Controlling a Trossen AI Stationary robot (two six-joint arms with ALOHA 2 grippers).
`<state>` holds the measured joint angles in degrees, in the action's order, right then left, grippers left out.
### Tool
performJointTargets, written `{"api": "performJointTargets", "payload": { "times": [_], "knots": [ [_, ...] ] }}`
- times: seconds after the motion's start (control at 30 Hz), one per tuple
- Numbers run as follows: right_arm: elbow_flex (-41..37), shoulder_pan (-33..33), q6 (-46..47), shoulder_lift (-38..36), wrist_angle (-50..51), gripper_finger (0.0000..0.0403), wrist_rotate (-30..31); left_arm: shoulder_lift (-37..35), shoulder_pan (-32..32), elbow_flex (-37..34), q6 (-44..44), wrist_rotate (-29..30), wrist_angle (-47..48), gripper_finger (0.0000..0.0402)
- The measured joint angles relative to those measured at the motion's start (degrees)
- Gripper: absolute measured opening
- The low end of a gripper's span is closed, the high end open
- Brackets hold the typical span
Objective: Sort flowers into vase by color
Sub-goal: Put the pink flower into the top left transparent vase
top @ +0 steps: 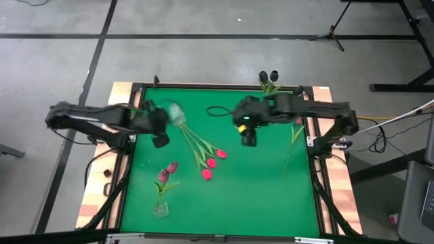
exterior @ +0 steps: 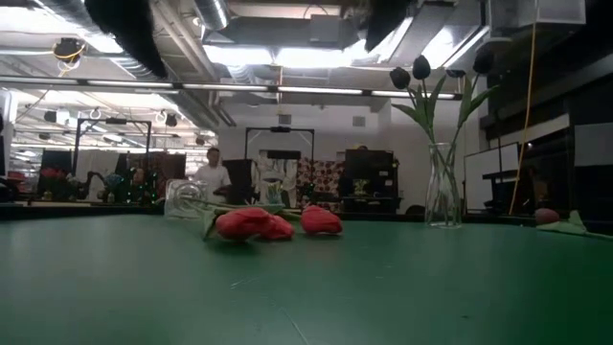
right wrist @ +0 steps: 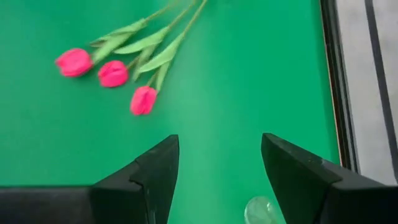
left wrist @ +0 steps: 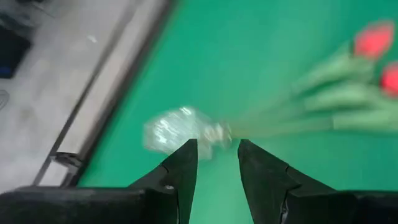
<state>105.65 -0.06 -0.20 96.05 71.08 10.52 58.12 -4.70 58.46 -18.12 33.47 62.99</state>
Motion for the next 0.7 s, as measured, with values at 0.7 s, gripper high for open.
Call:
{"api": "performJointTargets", "payload": {
  "times": [0.7],
  "knots": [
    [0.04,14.00,14.95,-17.91,14.85,0.0227,15.97,20.45,5.54,0.95,17.12,-5.31,-11.81,0.0115]
  ]
}}
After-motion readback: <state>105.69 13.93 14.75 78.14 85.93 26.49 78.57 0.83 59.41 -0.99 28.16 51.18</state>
